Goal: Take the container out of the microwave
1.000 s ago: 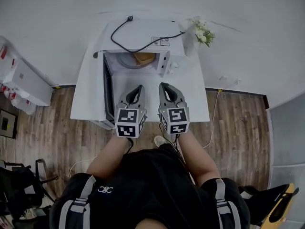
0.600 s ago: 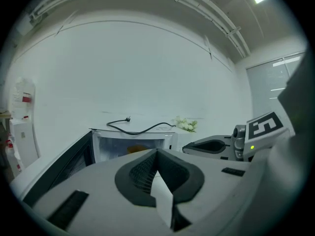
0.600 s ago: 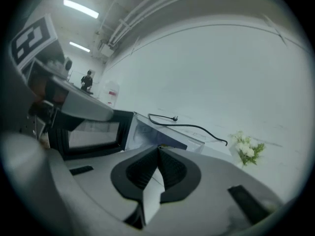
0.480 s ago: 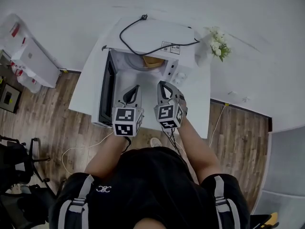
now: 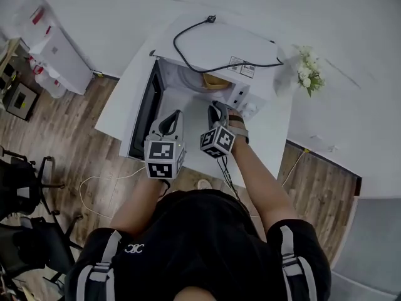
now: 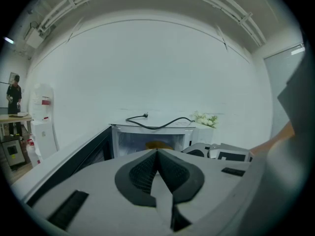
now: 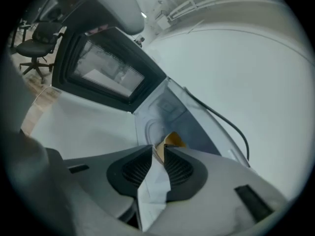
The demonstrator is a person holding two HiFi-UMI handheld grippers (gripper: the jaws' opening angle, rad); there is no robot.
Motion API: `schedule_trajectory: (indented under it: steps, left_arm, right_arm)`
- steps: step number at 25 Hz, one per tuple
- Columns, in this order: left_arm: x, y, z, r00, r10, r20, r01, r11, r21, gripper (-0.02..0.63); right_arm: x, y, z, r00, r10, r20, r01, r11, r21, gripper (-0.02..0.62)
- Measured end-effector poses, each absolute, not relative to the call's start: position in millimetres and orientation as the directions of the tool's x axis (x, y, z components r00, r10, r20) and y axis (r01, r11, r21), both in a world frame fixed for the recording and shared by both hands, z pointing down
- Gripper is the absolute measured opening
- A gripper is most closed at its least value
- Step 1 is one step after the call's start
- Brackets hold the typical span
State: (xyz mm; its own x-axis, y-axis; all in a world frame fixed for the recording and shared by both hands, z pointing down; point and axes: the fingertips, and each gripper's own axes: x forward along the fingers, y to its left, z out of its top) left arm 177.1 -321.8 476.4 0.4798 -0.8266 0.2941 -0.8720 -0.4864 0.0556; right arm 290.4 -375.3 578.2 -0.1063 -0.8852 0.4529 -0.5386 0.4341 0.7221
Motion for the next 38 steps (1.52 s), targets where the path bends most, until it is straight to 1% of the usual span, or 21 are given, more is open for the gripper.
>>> schedule_trajectory:
  steps: [4, 8, 13, 14, 23, 28, 31, 37, 38]
  left_arm:
    - [167, -328, 482, 0.447, -0.841, 0.304, -0.890, -0.453, 0.053, 0.012]
    - [157, -332, 486, 0.423, -0.853, 0.305, -0.903, -0.426, 0.059, 0.014]
    - [151, -332, 495, 0.414, -0.852, 0.321, -0.907, -0.417, 0.063, 0.014]
    - [150, -332, 496, 0.413, -0.852, 0.322, -0.907, -0.416, 0.063, 0.014]
    - [137, -336, 502, 0.405, -0.851, 0.335, -0.909, -0.413, 0.048, 0.014]
    - [132, -332, 501, 0.410, -0.841, 0.354, -0.904, -0.426, 0.037, 0.014]
    - [126, -333, 500, 0.403, -0.845, 0.351, -0.907, -0.419, 0.035, 0.012]
    - [121, -333, 500, 0.405, -0.846, 0.347, -0.907, -0.420, 0.035, 0.014]
    - [122, -333, 499, 0.407, -0.845, 0.347, -0.906, -0.423, 0.035, 0.014]
  right_arm:
    - [288, -400, 594, -0.082, -0.871, 0.485, -0.511, 0.454, 0.730, 0.103]
    - [290, -422, 598, 0.002, -0.853, 0.522, -0.517, 0.446, 0.731, 0.110]
    - [286, -447, 609, 0.076, -0.821, 0.566, -0.448, 0.479, 0.755, 0.120]
    - [286, -453, 610, 0.086, -0.817, 0.570, -0.441, 0.482, 0.757, 0.133]
    - [290, -493, 623, 0.148, -0.792, 0.592, -0.425, 0.490, 0.762, 0.153]
    - [298, -499, 648, 0.193, -0.738, 0.646, -0.443, 0.522, 0.729, 0.155]
    - [298, -504, 651, 0.203, -0.738, 0.644, -0.439, 0.519, 0.733, 0.153]
    - [296, -511, 654, 0.226, -0.735, 0.640, -0.346, 0.553, 0.758, 0.153]
    - [296, -512, 653, 0.229, -0.738, 0.635, -0.329, 0.556, 0.764, 0.136]
